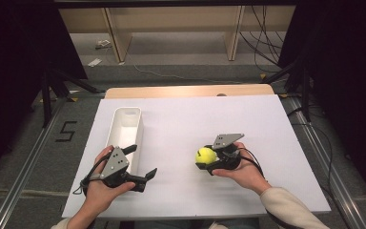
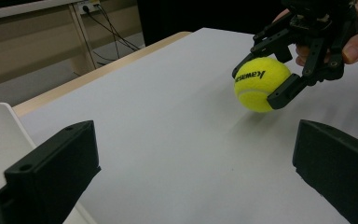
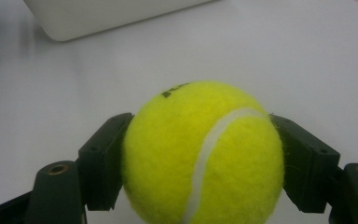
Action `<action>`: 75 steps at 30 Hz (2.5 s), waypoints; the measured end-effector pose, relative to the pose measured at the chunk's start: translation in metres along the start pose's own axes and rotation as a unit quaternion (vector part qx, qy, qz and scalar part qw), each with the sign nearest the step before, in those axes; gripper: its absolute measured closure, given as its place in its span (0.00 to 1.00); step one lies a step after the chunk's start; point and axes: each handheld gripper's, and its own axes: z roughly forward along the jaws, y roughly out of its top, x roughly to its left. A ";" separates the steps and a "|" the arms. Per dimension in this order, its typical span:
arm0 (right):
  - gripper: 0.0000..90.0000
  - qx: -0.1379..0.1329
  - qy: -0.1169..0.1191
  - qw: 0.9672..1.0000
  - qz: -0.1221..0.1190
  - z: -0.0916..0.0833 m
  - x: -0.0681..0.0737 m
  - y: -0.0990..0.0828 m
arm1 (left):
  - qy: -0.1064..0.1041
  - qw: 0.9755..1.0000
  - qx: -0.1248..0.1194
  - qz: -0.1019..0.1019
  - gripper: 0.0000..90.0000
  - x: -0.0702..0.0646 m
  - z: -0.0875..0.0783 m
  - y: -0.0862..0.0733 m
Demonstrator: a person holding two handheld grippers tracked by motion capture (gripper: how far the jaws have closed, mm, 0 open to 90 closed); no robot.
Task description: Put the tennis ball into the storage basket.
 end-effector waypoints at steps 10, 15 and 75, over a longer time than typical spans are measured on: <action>0.30 -0.019 0.001 1.000 0.006 -0.005 0.000 0.005 | 0.000 1.000 0.000 0.001 0.00 0.000 0.000 0.000; 0.30 -0.029 0.002 1.000 0.006 -0.006 0.002 0.008 | 0.000 1.000 0.000 0.000 0.00 0.000 0.000 0.000; 0.30 -0.090 -0.009 0.996 0.019 -0.013 -0.006 0.034 | 0.000 1.000 0.000 0.000 0.00 0.000 0.000 0.000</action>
